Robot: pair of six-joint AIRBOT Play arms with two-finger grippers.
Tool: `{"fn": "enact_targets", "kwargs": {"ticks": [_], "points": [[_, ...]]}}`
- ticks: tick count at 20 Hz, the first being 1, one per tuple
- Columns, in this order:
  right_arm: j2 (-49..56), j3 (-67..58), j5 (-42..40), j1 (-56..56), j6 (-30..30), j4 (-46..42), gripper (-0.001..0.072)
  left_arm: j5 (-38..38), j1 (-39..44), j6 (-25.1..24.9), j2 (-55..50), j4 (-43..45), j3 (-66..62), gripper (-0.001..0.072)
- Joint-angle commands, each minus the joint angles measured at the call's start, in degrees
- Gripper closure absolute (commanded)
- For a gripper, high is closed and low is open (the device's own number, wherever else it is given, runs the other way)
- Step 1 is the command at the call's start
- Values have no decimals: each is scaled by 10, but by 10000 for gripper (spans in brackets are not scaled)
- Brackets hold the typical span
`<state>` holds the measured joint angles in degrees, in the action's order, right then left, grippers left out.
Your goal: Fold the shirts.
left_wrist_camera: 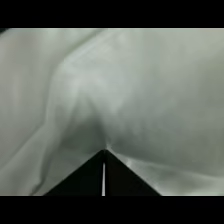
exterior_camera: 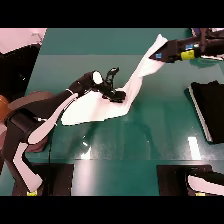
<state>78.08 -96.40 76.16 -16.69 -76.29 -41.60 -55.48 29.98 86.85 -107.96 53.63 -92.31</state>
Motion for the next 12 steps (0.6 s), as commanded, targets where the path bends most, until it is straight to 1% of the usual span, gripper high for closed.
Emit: {"fn": "enact_targets", "kwargs": {"ticks": [1, 3, 4, 6, 8, 10, 11, 12], "points": [[3, -4, -50, -62, -1, 2, 699, -37, -41, -4, 33, 10, -9, 678], [18, -4, -73, -109, 8, 11, 700, -55, -92, -14, 88, 40, -9, 677], [33, -4, -89, -136, 28, 29, 700, -64, -121, -20, 117, 56, -9, 678], [74, -4, -138, -190, 36, 60, 699, -83, -186, -32, 181, 89, -9, 677], [133, -24, -173, -245, 55, 57, 698, -92, -240, -33, 233, 118, -9, 677], [211, -84, -181, -288, 59, 56, 692, -98, -289, -33, 274, 130, -9, 677], [248, -116, -175, -304, 59, 56, 638, -103, -310, -33, 290, 131, -9, 677], [283, -148, -169, -318, 59, 56, 440, -108, -327, -33, 302, 131, -9, 677]]}}
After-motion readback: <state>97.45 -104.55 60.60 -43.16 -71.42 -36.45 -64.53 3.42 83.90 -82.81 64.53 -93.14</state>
